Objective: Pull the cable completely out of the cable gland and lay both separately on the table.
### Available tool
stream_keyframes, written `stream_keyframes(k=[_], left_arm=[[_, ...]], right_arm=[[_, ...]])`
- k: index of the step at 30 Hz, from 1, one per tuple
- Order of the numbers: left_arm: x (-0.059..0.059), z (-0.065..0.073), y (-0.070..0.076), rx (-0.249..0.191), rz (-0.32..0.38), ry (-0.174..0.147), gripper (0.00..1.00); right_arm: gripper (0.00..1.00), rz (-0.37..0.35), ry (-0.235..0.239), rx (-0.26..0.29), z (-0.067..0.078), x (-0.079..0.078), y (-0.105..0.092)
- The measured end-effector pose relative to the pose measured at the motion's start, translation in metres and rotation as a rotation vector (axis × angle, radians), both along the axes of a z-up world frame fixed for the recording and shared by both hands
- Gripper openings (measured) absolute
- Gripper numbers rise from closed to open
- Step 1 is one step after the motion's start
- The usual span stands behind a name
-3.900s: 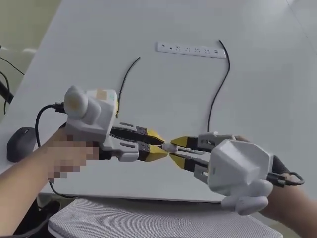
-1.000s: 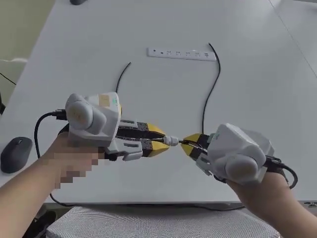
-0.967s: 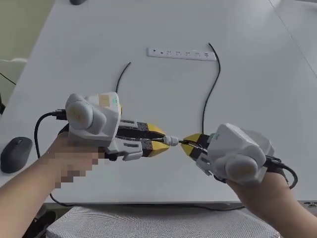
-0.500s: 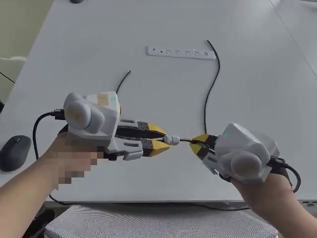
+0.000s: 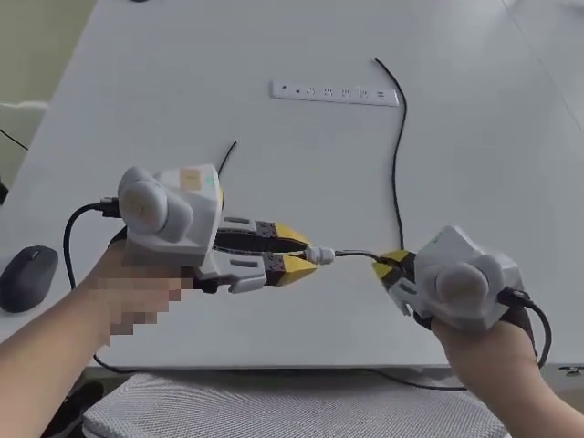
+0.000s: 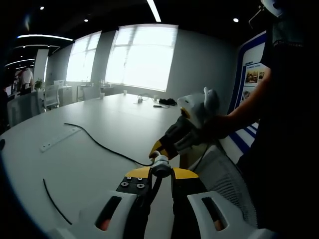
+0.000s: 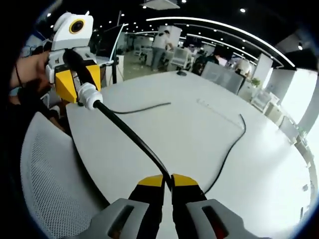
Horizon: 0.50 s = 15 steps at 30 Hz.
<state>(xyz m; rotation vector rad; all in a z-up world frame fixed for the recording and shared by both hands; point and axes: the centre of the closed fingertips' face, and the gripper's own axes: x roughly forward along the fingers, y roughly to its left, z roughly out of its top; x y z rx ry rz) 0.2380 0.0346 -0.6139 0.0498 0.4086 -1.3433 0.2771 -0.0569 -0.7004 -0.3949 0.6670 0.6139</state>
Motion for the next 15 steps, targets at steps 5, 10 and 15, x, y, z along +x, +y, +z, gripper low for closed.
stream_keyframes(k=[5,10,15], left_arm=[[-0.0020,-0.0045,-0.0013,0.015,-0.007,0.001,0.15],[-0.0027,-0.0048,-0.0019,0.016,-0.010,0.005,0.15],[-0.0018,-0.0033,0.0001,0.012,-0.001,0.018,0.15]], right_arm=[[0.00,-0.035,0.034,0.024,-0.0099,-0.0041,-0.0028],[0.00,-0.039,0.041,0.038,-0.0106,-0.0060,-0.0016],[0.01,-0.009,0.029,0.038,-0.0076,-0.0102,-0.0004]])
